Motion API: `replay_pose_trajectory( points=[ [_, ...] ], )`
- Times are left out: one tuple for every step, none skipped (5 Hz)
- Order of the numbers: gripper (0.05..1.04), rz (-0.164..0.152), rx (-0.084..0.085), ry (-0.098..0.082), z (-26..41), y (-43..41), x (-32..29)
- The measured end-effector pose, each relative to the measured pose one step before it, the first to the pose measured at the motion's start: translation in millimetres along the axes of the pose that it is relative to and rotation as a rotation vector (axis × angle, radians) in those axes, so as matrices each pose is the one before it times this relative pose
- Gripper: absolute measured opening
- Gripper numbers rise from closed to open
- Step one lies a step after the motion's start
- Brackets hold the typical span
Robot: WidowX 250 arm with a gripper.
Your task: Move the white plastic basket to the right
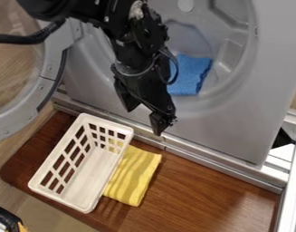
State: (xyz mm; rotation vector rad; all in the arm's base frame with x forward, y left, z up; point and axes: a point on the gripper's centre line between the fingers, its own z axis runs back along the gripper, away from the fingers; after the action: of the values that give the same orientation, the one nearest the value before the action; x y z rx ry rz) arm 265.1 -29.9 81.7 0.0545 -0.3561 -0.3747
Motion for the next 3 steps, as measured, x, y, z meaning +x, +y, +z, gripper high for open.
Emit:
replay_pose_trajectory(
  points=[
    [0.999,0.0005,-0.0066,0.0221,-4.61,-1.54,-4.78],
    [0.999,0.0391,0.0064,0.0317,-7.51,8.28,-14.94],
    [0.999,0.0149,-0.0011,0.0561,-15.21,-1.07,-12.66]
  ],
)
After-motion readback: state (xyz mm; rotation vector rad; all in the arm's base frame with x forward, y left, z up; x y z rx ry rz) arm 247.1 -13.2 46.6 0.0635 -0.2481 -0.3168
